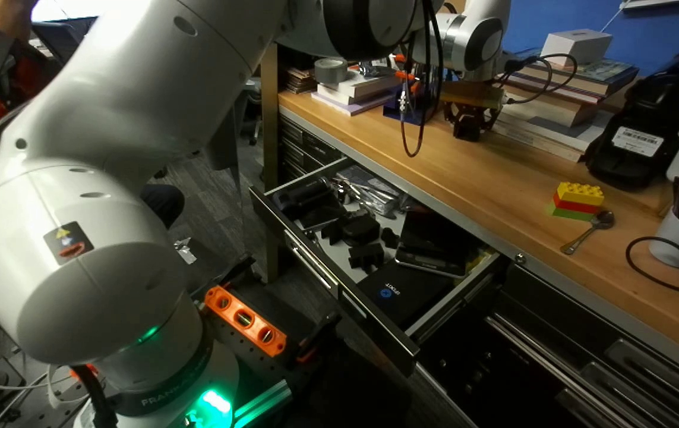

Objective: Put the black objects inside the drawer and close it

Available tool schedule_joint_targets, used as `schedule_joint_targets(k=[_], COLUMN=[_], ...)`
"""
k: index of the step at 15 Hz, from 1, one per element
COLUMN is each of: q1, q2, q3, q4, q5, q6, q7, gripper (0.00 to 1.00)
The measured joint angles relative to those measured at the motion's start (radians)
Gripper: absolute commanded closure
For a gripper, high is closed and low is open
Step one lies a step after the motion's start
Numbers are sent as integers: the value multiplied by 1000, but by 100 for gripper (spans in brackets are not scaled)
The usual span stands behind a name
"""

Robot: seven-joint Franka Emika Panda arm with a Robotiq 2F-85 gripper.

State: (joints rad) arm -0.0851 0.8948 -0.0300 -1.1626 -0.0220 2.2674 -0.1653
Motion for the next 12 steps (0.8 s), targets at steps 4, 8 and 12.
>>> schedule_joint_targets(k=[4,8,12], q1=[1,7,-1], q2=[-1,-33,-135], q3=[-9,-42,-48], q4=[7,-29,-181], q5=[-1,-14,-14], q6=[-21,-65,-78], q7=[14,80,86], gripper=[75,75,75])
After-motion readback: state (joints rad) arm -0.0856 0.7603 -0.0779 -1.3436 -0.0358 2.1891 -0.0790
